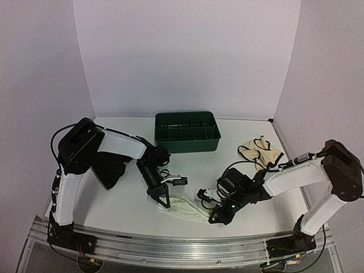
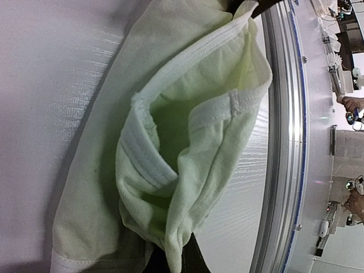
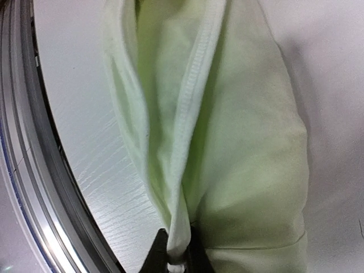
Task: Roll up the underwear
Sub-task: Fold the underwear at the center of the board.
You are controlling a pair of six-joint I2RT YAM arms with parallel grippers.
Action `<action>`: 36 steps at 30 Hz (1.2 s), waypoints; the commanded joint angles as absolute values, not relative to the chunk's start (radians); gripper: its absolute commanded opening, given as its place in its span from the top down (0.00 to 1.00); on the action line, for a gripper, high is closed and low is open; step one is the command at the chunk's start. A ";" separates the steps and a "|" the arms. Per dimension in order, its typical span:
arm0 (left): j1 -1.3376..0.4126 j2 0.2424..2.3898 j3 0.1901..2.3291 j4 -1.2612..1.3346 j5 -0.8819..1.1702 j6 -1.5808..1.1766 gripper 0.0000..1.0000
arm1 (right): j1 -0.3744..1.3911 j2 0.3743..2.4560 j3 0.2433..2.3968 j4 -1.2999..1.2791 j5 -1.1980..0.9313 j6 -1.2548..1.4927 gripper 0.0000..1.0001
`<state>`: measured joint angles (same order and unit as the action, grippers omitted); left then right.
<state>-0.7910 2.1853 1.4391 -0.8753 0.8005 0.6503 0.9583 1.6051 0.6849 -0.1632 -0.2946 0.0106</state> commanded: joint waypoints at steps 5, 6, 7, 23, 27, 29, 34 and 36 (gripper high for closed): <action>-0.782 2.184 1.481 -0.898 0.741 0.661 0.93 | 0.966 1.548 0.737 -0.278 -0.253 0.020 0.69; -0.782 2.184 1.483 -0.900 0.745 0.662 0.92 | 0.966 1.526 0.748 -0.292 -0.243 0.021 0.66; -0.781 2.184 1.482 -0.902 0.748 0.662 0.90 | 0.966 1.503 0.758 -0.304 -0.231 0.027 0.63; -0.782 2.185 1.462 -0.873 0.763 0.645 0.88 | 1.071 1.465 0.849 0.072 0.034 0.319 0.82; -0.782 2.186 1.463 -0.856 0.764 0.626 0.88 | 1.095 1.625 0.872 0.264 0.027 0.423 0.96; -0.782 2.186 1.463 -0.852 0.767 0.618 0.89 | 1.105 1.694 0.885 0.345 0.024 0.468 1.00; -0.781 2.184 1.456 -0.848 0.772 0.608 0.88 | 1.105 1.778 0.817 0.463 0.121 0.555 1.00; -0.779 2.184 1.453 -0.845 0.777 0.605 0.89 | 1.104 1.791 0.789 0.480 0.164 0.590 1.00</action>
<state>-0.7899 2.1853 1.4536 -0.8814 0.7933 0.6196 1.1024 1.7787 0.8339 0.3302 0.0577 0.4756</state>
